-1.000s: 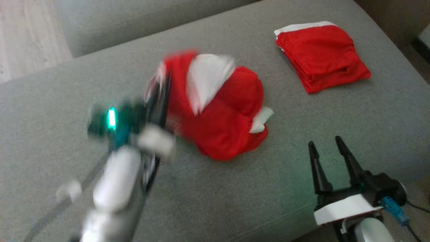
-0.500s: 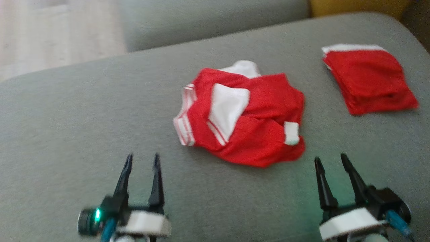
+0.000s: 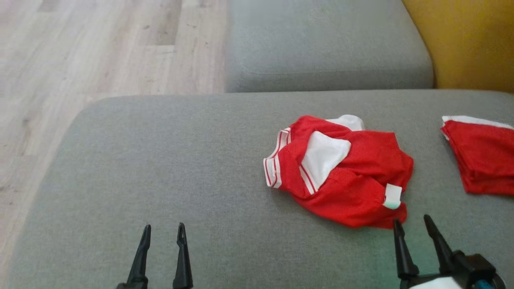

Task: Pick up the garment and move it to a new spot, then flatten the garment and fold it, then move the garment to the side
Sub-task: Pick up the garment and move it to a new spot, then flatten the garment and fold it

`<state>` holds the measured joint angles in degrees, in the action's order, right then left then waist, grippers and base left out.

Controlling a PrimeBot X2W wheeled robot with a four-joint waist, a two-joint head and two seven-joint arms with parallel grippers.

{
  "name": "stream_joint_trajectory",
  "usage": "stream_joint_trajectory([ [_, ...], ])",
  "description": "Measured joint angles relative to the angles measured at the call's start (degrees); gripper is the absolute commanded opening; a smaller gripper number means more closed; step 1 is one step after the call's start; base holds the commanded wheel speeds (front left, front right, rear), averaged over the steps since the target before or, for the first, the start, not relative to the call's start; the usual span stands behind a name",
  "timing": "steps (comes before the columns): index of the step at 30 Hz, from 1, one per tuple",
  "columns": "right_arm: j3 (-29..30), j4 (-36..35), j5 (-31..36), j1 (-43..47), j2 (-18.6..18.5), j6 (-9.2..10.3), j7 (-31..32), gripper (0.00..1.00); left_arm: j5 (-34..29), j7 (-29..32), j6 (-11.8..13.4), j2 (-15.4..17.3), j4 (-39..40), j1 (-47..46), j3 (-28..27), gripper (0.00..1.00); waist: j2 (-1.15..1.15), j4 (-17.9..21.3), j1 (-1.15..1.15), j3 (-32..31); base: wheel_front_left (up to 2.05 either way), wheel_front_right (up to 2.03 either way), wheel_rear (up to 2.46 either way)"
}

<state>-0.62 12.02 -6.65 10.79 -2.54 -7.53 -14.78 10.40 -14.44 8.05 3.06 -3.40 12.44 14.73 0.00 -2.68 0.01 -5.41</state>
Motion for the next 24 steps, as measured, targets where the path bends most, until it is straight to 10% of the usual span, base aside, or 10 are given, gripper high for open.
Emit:
stream_joint_trajectory([
  [24,-0.68,-0.01,-0.41,0.69,0.03,0.00,0.00,1.00,-1.37,0.00,-0.42,0.02,-2.02,-0.17,0.08,1.00,0.00,0.36,-0.01,-0.16,0.00,0.00,0.00],
])
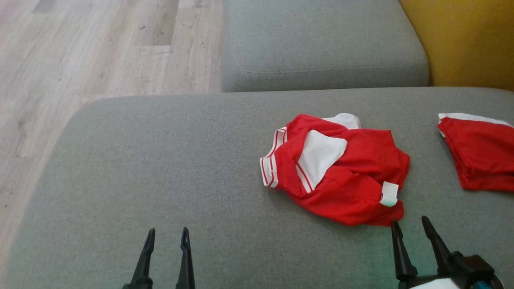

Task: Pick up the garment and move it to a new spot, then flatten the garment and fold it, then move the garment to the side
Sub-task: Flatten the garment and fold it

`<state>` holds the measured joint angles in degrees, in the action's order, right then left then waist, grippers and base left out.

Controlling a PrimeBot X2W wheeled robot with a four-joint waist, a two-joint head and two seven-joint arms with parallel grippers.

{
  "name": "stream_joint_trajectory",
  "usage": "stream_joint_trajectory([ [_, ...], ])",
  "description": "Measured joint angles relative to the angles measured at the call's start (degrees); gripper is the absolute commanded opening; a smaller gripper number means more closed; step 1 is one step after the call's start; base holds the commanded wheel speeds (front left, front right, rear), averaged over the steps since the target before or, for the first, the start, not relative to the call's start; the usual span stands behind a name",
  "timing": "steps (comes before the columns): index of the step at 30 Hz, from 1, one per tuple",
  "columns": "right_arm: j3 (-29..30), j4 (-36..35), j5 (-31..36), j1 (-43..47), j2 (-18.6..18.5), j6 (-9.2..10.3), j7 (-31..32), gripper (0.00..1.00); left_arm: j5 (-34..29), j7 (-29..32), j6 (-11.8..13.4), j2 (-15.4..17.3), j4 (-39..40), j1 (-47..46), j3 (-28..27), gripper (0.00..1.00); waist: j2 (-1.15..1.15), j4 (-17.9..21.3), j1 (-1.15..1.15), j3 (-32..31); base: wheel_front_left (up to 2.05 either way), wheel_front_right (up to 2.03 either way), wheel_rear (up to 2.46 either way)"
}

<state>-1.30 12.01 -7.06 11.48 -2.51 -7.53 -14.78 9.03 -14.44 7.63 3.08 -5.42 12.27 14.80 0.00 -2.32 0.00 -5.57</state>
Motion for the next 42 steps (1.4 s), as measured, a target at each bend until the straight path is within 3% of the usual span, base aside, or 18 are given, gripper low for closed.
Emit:
stream_joint_trajectory([
  [6,-0.35,0.01,0.12,-0.16,0.00,-0.01,-0.01,1.00,0.62,-0.01,-1.87,0.00,-4.48,-2.38,2.49,1.00,0.00,1.20,0.00,1.71,0.00,0.00,0.00],
  [9,-1.42,0.03,0.74,-0.66,0.00,0.00,0.00,1.00,2.79,0.00,-5.45,-0.03,-10.05,-9.53,7.04,1.00,0.00,2.97,-0.01,3.65,0.00,0.00,0.00],
  [14,-2.81,0.14,1.57,-2.47,0.01,0.00,0.00,1.00,3.38,-0.01,-7.75,-0.12,-17.49,-17.86,11.85,1.00,0.00,5.52,0.00,6.00,0.00,0.00,0.00],
  [18,-3.53,0.01,1.62,-5.21,0.00,0.00,0.00,1.00,8.28,0.00,-9.48,-0.18,-23.94,-25.10,14.95,1.00,0.00,8.16,-0.02,9.16,0.00,0.00,0.00],
  [24,-3.93,-0.01,1.87,-7.59,-0.01,0.00,0.00,1.00,16.89,0.00,-10.18,-0.26,-30.04,-32.49,15.04,1.00,0.00,12.70,-0.02,13.36,0.00,0.00,0.00],
  [29,-3.90,0.01,1.87,-7.69,-0.02,0.00,0.00,1.00,20.26,0.00,-11.24,-0.33,-33.20,-34.83,14.91,1.00,0.00,16.11,-0.01,15.52,0.00,0.00,0.00],
  [30,-3.92,0.02,1.87,-7.78,-0.02,0.00,0.00,1.00,20.46,0.00,-11.25,-0.34,-33.61,-34.92,14.92,0.84,0.00,16.65,-0.02,15.77,0.00,0.00,0.00],
  [31,-3.97,0.04,1.87,-7.97,-0.01,0.00,0.00,1.00,20.46,0.00,-11.27,-0.33,-33.98,-35.03,14.88,0.27,0.00,17.15,-0.01,15.95,0.00,0.00,0.00],
  [32,-4.02,0.05,1.87,-8.27,-0.01,0.00,0.00,1.00,20.45,0.00,-11.63,-0.33,-34.24,-35.21,14.73,0.00,0.00,17.59,-0.01,16.05,0.00,0.00,0.00],
  [39,-5.06,0.22,1.85,-8.83,-0.02,0.00,0.00,1.00,20.08,0.00,-13.77,-0.26,-29.27,-35.61,15.43,0.00,0.00,19.77,0.00,14.65,0.00,0.00,0.00],
  [42,-6.16,0.25,1.44,-8.83,-0.01,0.00,0.00,1.00,20.05,0.00,-14.38,-0.22,-24.99,-37.49,18.95,0.00,0.00,21.19,0.00,13.75,0.00,0.00,0.00],
])
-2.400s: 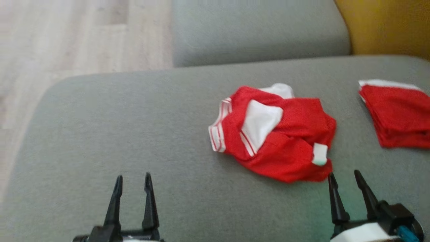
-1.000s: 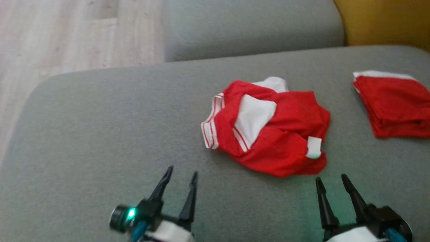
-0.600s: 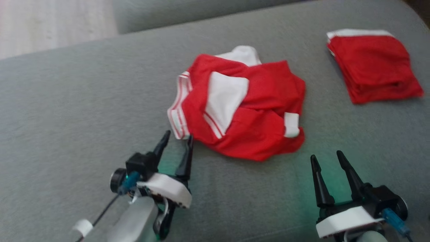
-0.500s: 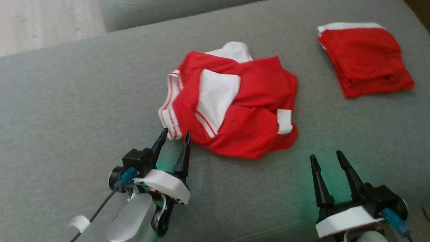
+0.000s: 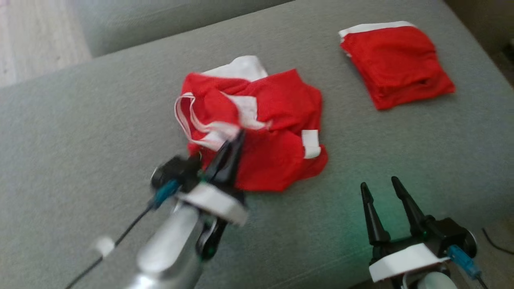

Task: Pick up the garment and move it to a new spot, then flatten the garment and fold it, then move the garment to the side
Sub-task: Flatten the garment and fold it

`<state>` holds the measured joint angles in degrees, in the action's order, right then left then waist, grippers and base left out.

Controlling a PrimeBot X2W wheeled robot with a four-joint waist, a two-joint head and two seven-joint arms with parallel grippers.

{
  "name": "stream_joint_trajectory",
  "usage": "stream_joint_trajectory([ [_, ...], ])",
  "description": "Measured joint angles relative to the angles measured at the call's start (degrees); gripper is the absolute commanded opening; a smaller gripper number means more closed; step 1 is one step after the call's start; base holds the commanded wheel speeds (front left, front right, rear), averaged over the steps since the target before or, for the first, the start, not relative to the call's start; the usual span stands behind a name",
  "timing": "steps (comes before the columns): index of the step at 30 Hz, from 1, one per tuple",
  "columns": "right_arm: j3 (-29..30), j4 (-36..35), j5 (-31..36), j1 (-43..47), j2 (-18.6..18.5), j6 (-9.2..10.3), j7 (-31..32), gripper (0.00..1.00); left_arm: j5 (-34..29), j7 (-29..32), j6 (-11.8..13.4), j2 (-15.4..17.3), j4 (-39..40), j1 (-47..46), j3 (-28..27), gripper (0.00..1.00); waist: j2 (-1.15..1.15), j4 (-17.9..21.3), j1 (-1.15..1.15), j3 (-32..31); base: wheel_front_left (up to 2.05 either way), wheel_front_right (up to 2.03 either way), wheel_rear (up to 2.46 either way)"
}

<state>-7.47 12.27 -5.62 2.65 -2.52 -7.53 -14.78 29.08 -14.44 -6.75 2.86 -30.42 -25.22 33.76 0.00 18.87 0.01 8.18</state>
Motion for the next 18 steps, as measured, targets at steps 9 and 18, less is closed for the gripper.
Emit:
stream_joint_trajectory([
  [9,-3.11,0.64,-2.47,0.42,-0.02,0.00,0.00,1.00,-0.87,-0.01,-0.40,-0.26,4.49,-25.48,3.69,0.00,0.00,4.02,0.00,-3.45,0.00,0.00,0.00],
  [18,-1.36,0.76,-2.55,2.23,-0.03,0.00,0.00,1.00,-0.59,-0.35,-0.32,-1.66,1.81,-39.40,-3.14,0.00,0.00,1.89,0.00,-6.00,0.00,0.00,0.00],
])
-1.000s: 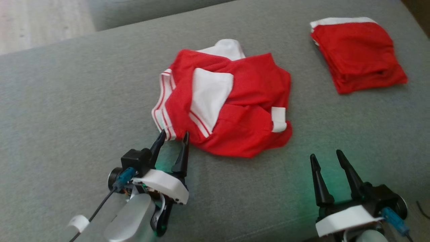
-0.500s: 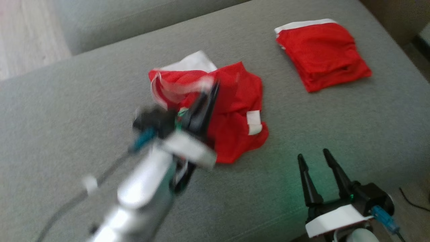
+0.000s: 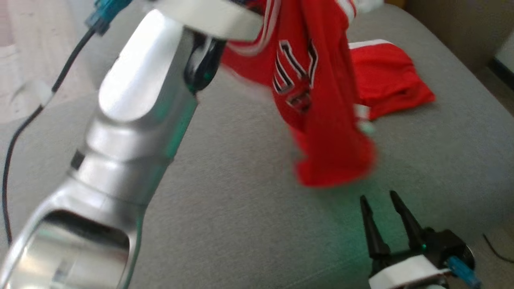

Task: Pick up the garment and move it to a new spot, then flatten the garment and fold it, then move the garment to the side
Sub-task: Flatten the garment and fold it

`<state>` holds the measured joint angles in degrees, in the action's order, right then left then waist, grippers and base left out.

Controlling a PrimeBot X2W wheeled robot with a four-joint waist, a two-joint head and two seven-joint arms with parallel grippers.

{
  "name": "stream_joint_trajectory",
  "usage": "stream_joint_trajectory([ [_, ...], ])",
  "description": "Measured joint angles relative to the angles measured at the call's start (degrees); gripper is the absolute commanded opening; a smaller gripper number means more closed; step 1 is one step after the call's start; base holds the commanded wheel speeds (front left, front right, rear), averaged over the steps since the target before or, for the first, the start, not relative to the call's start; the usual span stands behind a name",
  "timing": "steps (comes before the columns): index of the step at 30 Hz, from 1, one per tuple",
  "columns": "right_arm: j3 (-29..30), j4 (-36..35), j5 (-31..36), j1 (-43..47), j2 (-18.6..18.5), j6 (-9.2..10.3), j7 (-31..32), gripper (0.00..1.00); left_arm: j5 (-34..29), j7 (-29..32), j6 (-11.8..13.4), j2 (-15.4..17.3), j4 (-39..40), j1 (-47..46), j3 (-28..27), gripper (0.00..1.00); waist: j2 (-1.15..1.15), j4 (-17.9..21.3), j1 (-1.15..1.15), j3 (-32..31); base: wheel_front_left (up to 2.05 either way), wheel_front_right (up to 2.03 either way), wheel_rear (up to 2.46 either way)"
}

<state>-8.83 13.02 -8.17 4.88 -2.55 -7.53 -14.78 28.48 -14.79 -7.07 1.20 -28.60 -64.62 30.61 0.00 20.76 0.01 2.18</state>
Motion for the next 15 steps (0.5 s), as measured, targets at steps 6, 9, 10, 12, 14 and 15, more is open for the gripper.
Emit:
stream_joint_trajectory([
  [6,1.79,-0.27,0.04,1.88,0.01,-0.01,0.00,1.00,2.09,0.02,0.10,3.04,-1.21,20.24,-3.44,0.00,0.00,-5.38,-0.01,-0.44,0.00,0.00,0.00],
  [9,2.65,-0.36,0.11,1.92,0.00,0.00,0.00,1.00,4.05,0.08,0.62,4.30,-2.11,30.03,-5.09,0.00,0.00,-7.38,-0.01,-0.38,0.00,0.00,0.00],
  [10,2.96,-0.42,0.20,1.92,0.01,0.00,0.00,1.00,4.92,0.09,0.87,4.97,-2.57,34.60,-5.83,0.00,0.00,-8.37,-0.01,-0.28,0.00,0.00,0.00],
  [12,3.07,-0.56,0.46,1.78,0.01,0.00,0.00,1.00,5.45,0.10,1.75,5.77,-2.91,42.40,-7.32,0.00,0.00,-10.18,-0.01,0.07,0.00,0.00,0.00],
  [14,3.05,-0.66,0.69,1.74,0.02,0.00,0.00,1.00,6.34,0.10,2.42,5.95,-3.10,47.83,-9.43,0.00,0.00,-11.74,-0.01,0.50,0.00,0.00,0.00],
  [15,3.04,-0.65,0.69,1.73,0.02,0.00,0.00,1.00,6.34,0.10,2.56,5.93,-3.11,49.78,-10.55,0.25,0.00,-12.44,-0.01,0.72,0.00,0.00,0.00],
])
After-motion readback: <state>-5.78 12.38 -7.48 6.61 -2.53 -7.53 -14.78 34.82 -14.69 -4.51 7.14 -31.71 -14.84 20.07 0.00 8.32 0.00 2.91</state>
